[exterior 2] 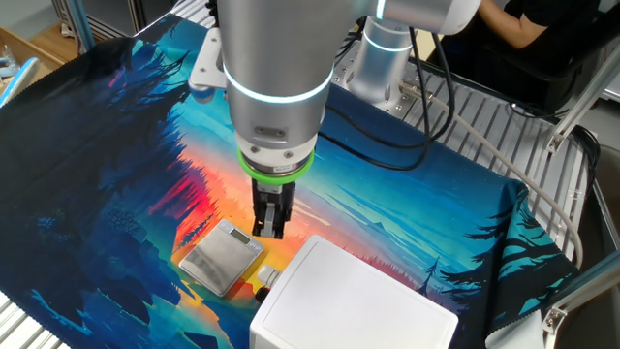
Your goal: Grasp the handle and open the drawer
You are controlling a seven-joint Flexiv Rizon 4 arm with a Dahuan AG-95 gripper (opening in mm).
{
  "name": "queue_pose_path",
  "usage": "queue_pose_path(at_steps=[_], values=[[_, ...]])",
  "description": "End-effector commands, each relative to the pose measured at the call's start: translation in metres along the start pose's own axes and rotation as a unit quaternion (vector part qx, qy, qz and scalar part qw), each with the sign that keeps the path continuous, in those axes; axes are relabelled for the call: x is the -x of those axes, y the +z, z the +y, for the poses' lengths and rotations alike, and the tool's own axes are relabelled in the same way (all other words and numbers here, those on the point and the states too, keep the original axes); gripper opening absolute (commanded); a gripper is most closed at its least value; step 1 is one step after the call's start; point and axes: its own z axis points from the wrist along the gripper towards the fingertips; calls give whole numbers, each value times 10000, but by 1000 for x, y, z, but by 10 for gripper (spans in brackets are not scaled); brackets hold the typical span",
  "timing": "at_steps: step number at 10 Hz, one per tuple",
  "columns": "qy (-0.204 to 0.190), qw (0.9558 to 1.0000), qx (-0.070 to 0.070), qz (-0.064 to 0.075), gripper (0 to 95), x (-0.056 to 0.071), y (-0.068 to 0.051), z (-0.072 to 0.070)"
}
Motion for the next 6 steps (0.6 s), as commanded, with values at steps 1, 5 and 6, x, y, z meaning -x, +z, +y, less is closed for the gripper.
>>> queue_pose_path(at_steps=[1, 5, 6], values=[[-48, 10000, 75, 28, 0, -1, 0, -2], [-198, 9992, 331, 113, 0, -1, 0, -2], [-206, 9990, 382, 117, 0, -1, 0, -2]])
